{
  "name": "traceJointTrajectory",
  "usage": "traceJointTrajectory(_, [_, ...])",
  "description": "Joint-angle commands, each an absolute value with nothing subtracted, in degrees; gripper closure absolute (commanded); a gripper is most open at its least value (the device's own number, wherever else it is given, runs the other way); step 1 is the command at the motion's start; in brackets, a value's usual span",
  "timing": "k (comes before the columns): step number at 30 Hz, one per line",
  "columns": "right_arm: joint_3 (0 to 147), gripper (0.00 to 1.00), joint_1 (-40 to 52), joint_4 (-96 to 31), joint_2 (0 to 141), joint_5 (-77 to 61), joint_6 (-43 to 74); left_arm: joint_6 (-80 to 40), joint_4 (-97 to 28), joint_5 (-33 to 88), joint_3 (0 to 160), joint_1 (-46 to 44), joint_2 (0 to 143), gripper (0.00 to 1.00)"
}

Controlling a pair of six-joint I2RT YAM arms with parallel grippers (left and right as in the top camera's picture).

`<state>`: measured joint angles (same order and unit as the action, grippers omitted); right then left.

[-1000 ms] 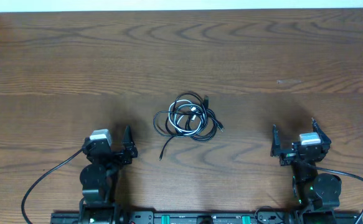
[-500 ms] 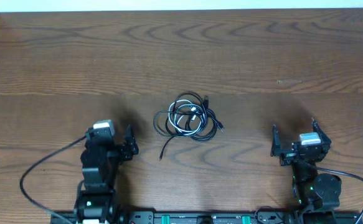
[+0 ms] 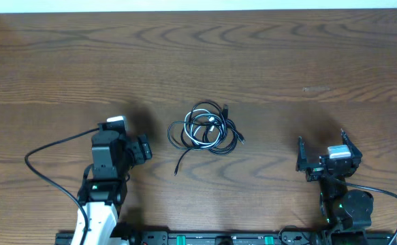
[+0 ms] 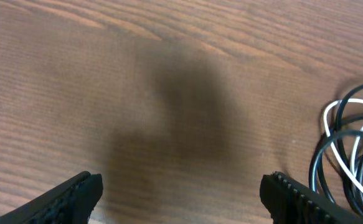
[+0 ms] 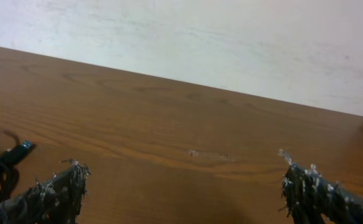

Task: Untangle cables
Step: 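Raise the left arm and move the left gripper toward the cable bundle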

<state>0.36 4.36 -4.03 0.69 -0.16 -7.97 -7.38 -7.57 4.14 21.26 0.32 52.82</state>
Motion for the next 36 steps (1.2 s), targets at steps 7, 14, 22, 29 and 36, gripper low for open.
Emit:
traceJointTrajectory(7, [0.3,0.01,4.1,-4.3,0.3,0.5,-7.3,-4.2,-13.9,4.0,28.3,0.5,58.5,0.14])
traceJointTrajectory(14, [0.3,0.01,4.1,-4.3,0.3,0.5,-7.3,-2.4,-18.9,4.0,31.9,0.5,61.7,0.14])
traceJointTrajectory(22, [0.3,0.01,4.1,-4.3,0.3,0.5,-7.3,-1.7,-23.0,3.1,35.9,0.5,67.5,0.14])
traceJointTrajectory(29, [0.3,0.01,4.1,-4.3,0.3,0.5,-7.3,-1.7,-26.7,2.7,40.6,0.5,75.1,0.14])
traceJointTrajectory(36, [0.3,0.01,4.1,-4.3,0.3,0.5,-7.3,-1.7,-29.6,2.7,44.5,0.5,81.3,0.14])
